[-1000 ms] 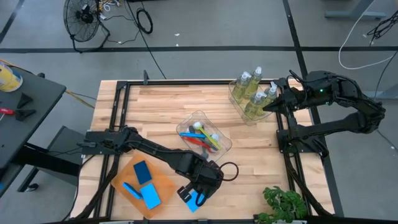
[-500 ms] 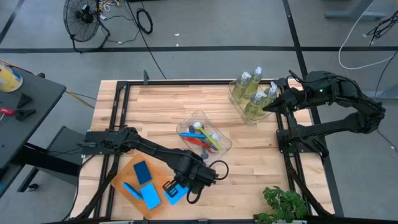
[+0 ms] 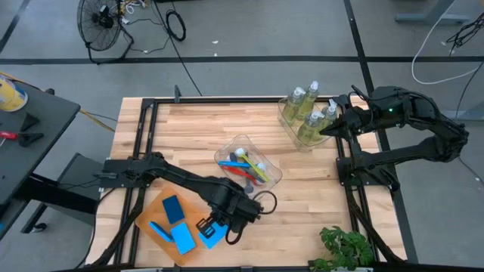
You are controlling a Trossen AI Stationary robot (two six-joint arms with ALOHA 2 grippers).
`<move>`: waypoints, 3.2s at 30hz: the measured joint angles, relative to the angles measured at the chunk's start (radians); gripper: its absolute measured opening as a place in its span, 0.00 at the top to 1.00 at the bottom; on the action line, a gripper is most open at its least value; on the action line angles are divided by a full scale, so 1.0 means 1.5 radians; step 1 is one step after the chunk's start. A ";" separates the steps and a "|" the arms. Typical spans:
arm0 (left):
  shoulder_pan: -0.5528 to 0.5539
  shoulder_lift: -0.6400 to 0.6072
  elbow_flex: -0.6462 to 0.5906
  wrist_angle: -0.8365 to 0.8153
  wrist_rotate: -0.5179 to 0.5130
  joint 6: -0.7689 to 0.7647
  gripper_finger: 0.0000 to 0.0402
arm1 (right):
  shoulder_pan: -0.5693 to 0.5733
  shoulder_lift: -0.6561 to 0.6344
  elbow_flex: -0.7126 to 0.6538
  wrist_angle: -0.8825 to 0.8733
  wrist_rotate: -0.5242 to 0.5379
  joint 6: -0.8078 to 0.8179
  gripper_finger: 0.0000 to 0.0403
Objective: Pick & Place Kitchen Sink Supplies
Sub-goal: Put the light blue sponge into the transparent orange bin, then return to Home Position
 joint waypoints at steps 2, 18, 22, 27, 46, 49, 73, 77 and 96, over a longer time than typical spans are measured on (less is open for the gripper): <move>0.006 -0.020 -0.007 -0.001 -0.002 0.000 1.00 | 0.000 0.000 0.000 0.000 0.000 0.000 0.98; -0.010 -0.206 -0.280 0.000 -0.002 -0.006 1.00 | 0.000 0.000 0.000 0.001 0.000 0.003 0.98; -0.030 -0.233 -0.354 -0.002 0.002 0.042 1.00 | 0.000 0.000 0.000 0.001 0.001 0.003 0.98; -0.040 -0.265 -0.438 0.000 -0.014 0.105 1.00 | 0.000 0.000 0.000 0.001 0.001 0.003 0.98; -0.055 -0.283 -0.588 0.118 -0.032 0.314 1.00 | 0.000 0.042 0.000 0.001 0.002 0.024 0.98; -0.063 -0.283 -0.614 0.124 -0.010 0.341 1.00 | 0.000 0.047 0.000 0.001 0.002 0.024 0.98; -0.073 -0.283 -0.651 0.126 0.057 0.344 0.94 | 0.000 0.052 0.000 -0.009 0.002 0.023 0.98; -0.070 -0.283 -0.651 0.127 0.015 0.344 0.94 | 0.000 0.052 0.000 -0.009 0.002 0.023 0.98; -0.052 -0.283 -0.651 0.187 0.003 0.288 0.69 | 0.000 0.052 0.000 -0.009 0.002 0.023 0.98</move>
